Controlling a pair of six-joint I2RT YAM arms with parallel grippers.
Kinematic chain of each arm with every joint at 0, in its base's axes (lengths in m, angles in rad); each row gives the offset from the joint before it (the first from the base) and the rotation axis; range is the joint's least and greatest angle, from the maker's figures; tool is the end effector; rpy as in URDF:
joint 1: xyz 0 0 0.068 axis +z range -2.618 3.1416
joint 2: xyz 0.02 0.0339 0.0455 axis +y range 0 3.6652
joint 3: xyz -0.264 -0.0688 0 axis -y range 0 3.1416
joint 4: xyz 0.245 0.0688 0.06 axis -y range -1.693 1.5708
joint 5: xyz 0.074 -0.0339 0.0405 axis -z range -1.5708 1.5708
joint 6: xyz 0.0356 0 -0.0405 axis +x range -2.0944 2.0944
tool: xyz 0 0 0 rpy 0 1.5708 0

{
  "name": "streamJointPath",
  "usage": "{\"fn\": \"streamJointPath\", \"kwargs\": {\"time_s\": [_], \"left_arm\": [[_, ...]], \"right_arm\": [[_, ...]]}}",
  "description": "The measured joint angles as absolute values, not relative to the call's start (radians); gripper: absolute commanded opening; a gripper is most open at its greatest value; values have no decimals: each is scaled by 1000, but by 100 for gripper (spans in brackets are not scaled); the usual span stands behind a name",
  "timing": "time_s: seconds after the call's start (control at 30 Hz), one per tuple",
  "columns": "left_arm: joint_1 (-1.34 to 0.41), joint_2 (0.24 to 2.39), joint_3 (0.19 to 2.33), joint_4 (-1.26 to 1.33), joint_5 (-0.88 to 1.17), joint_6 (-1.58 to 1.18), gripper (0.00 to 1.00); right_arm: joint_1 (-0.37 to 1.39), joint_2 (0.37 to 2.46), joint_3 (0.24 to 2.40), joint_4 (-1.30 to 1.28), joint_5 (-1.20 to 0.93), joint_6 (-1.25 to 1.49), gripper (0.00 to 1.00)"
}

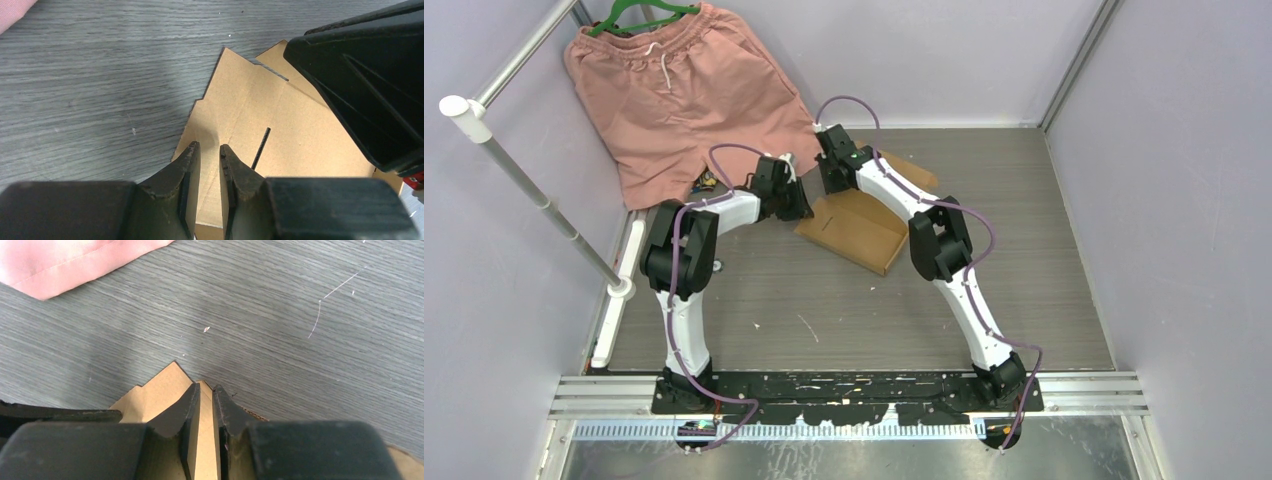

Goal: Fold the paper box
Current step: Fold the paper box at the center of the board.

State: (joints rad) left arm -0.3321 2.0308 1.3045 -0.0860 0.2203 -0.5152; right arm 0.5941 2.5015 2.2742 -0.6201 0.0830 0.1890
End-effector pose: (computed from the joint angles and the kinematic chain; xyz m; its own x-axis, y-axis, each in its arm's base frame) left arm 0.4087 -0.1492 0.1533 -0.8239 -0.2244 -0.5204 0.0624 0.8767 -0.4769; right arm 0.4627 0.3090 0.1924 -0.7063 -0.2512 -0.6618 -0.3865 0.9201 0.0633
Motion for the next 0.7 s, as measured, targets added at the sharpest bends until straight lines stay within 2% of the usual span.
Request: {"fn": "streamJointPath", "kwargs": {"time_s": [0.7], "left_arm": [[-339, 2025, 1293, -81, 221, -516, 22]], "right_arm": [[599, 2523, 2282, -612, 115, 237, 22]]}}
